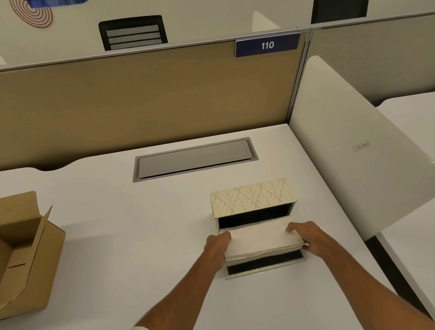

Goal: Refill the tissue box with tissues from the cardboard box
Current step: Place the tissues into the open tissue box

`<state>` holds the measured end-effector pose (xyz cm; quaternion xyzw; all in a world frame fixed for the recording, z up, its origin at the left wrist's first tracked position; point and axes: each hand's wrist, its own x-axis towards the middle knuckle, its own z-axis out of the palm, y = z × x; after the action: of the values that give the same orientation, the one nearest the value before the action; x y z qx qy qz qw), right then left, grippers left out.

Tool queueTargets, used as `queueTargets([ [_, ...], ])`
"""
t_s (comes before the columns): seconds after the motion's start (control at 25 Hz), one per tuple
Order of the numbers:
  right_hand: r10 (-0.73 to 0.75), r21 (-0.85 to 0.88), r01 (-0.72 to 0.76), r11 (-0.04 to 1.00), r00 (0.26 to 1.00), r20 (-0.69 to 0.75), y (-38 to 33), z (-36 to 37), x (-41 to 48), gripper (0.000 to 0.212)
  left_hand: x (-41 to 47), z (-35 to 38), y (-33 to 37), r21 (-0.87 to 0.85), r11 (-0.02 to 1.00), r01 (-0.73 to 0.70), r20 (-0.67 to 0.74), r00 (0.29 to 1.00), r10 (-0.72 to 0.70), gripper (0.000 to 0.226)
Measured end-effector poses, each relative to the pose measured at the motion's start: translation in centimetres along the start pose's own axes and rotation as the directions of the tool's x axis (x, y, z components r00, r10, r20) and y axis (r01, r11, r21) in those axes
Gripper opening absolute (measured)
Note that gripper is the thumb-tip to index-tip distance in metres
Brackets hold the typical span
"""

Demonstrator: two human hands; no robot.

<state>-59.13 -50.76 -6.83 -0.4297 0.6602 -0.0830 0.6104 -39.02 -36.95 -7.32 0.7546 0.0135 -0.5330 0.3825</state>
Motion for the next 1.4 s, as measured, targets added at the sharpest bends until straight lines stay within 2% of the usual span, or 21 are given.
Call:
queueTargets([
  [0.12, -0.034, 0.031, 0.033, 0.999, 0.999, 0.02, -0.6, 0.5, -0.3, 0.08, -0.1, 0.0, 0.0, -0.041, 0.999, 0.003, -0.019, 1.0, -0.004, 0.05],
  [0.24, -0.02, 0.023, 0.02, 1.0, 0.999, 0.034, -1.3, 0.7, -0.5, 0.088, -0.3, 0.2, 0.4, -0.066, 0.998, 0.01, -0.011, 1.0, -0.011, 0.046],
  [0.68, 0.008, -0.089, -0.003, 0.996, 0.998, 0.056, -1.9, 0.5, -0.6, 0.087, -0.3, 0.2, 0.7, 0.074, 0.997, -0.006, -0.031, 0.999, 0.008, 0.053],
  [1.0, -0.01, -0.075, 0.015, 0.997, 0.998, 0.061, -2.3, 0.6, -0.2, 0.084, -0.4, 0.5, 1.4, 0.031, 0.999, -0.005, 0.0, 1.0, 0.005, 0.056],
  [1.4, 0.0, -0.119, 0.007, 0.993, 0.998, 0.06, -2.1, 0.5, -0.3, 0.086, -0.8, 0.1, 1.2, -0.023, 0.999, 0.023, 0.025, 0.999, -0.022, 0.041],
])
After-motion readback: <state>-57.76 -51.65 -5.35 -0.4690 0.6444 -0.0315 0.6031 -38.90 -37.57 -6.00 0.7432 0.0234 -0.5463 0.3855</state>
